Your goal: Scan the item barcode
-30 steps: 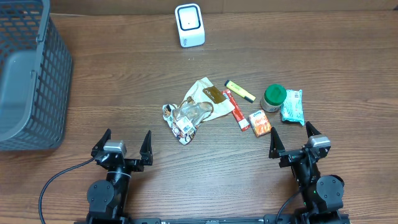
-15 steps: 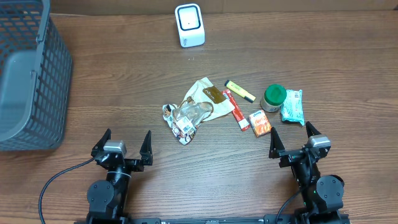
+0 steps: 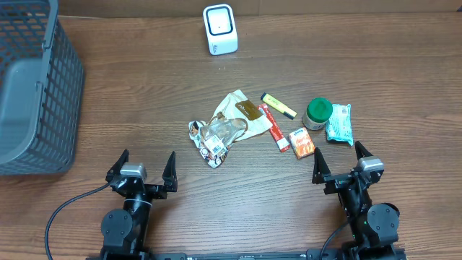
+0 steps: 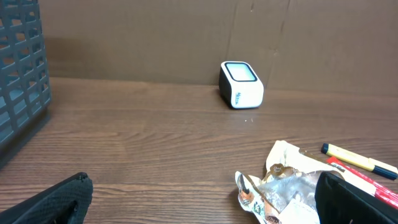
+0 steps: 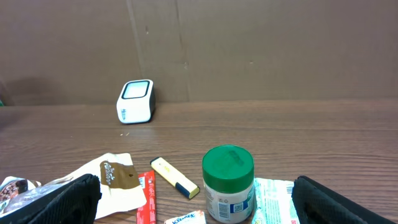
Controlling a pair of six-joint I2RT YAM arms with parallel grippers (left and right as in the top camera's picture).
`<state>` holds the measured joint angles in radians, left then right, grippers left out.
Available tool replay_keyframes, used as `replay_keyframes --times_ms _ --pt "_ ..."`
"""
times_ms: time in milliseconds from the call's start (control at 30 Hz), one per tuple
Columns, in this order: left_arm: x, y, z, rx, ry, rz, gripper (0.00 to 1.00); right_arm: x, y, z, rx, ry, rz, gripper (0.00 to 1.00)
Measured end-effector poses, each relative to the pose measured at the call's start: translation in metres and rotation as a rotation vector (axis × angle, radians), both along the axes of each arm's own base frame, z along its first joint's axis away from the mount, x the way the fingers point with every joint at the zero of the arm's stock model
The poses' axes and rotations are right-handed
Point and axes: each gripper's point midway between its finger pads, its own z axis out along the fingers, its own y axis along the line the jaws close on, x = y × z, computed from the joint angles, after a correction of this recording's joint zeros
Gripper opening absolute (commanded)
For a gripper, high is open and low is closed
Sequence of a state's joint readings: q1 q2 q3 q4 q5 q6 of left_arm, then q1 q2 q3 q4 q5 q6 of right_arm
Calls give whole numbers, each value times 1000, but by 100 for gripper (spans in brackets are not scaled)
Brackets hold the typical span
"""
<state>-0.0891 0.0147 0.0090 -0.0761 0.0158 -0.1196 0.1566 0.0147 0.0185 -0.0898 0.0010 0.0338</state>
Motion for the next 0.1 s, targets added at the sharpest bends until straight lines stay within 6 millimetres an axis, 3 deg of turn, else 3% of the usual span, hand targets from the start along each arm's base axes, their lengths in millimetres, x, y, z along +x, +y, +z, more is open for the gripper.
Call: replay_keyframes --times_ms 100 --pt "0 0 0 0 0 0 100 0 0 0 0 0 0 100"
